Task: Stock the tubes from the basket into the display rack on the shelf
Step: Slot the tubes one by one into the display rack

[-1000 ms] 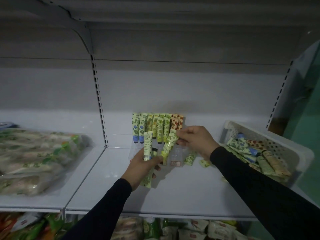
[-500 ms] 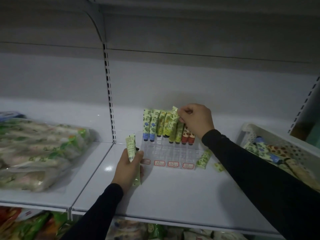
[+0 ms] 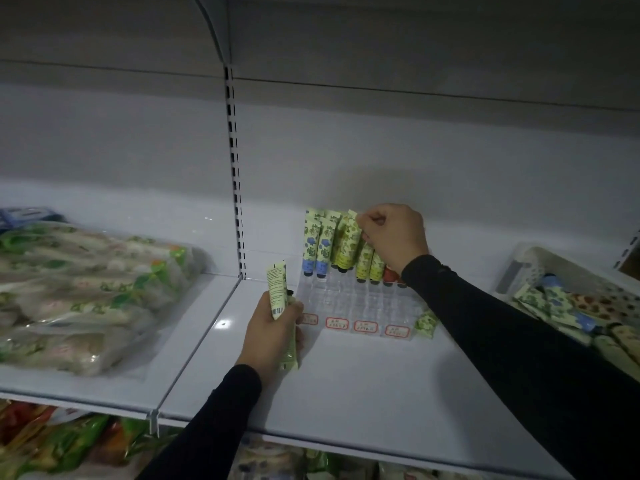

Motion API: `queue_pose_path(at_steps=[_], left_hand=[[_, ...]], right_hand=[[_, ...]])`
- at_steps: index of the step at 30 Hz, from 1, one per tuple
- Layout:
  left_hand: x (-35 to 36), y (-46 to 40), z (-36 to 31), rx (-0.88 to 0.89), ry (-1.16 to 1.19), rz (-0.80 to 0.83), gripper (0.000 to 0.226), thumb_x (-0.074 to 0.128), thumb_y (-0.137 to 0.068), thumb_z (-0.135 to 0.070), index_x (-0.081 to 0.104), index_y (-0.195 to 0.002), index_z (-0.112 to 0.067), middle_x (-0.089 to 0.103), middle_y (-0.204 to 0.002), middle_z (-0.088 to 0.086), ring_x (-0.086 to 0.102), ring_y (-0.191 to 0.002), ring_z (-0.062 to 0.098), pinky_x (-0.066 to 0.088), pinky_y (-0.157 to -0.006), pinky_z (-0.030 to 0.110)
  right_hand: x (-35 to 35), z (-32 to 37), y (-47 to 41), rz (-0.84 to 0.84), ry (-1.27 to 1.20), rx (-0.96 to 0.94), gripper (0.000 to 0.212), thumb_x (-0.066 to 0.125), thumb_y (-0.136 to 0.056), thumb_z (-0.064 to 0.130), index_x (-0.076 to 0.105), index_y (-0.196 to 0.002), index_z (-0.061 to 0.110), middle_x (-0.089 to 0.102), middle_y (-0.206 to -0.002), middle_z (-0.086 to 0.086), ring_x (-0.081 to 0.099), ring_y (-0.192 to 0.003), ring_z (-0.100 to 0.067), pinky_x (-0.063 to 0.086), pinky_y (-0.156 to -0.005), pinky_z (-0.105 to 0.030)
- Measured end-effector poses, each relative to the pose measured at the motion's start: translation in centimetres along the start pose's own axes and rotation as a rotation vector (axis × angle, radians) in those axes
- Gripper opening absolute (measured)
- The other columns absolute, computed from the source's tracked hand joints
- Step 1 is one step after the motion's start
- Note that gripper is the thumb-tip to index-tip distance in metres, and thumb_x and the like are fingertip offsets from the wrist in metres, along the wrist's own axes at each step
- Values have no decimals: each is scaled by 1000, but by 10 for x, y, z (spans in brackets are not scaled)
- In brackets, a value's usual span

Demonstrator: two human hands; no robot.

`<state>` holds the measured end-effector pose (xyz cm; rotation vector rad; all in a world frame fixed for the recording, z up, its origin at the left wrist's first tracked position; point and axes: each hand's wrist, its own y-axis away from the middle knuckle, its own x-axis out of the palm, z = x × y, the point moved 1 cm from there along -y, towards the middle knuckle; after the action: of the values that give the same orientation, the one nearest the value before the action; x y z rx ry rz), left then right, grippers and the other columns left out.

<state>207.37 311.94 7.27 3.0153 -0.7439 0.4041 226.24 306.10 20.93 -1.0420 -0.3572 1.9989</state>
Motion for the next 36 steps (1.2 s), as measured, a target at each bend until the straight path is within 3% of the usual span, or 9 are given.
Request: queue_pose_path(at_steps=[6, 12, 22, 28, 36], left_hand=[[0, 0, 1, 9, 2, 5, 3, 56, -97, -12, 54, -98, -13, 54, -63, 9, 52, -46, 23, 46, -46, 33], [-1, 0, 1, 29, -46, -3, 4, 57, -97, -12, 54, -99, -12, 58, -72, 13, 53, -49, 24, 49, -47, 34], [-2, -1, 1, 47, -90, -12, 3, 57, -97, -12, 54, -99, -13, 60, -74, 12, 54, -49, 23, 49, -49, 35], [-3, 0, 1, 42, -89, -8, 3, 56, -97, -13, 54, -98, -15, 59, -72, 11, 55, -50, 24, 50, -49, 36], [-2, 0, 1, 32, -69, -15, 4, 57, -97, -12, 56, -99, -15, 60, -72, 11, 55, -51, 24, 50, -50, 35]], right_hand=[[-18, -3, 8, 18, -33, 13, 22, 64, -90, 26, 73, -80, 8, 70, -71, 0, 65, -68, -15, 57, -76, -31], [-35, -19, 22, -8, -15, 36, 19, 65, -89, 24, 73, -81, 8, 71, -74, -2, 68, -72, -17, 57, -73, -29], [-37, -29, 34, -28, 102, 22, 16, 63, -92, 24, 74, -88, 12, 71, -85, -1, 63, -78, -13, 43, -70, -16], [-34, -23, 31, -32, 163, -19, 19, 62, -92, 22, 74, -88, 9, 72, -87, -4, 64, -80, -17, 50, -77, -25], [-30, -26, 37, -18, 134, 11, 19, 62, -93, 20, 73, -91, 5, 71, -84, -8, 66, -77, -21, 56, -76, -34]])
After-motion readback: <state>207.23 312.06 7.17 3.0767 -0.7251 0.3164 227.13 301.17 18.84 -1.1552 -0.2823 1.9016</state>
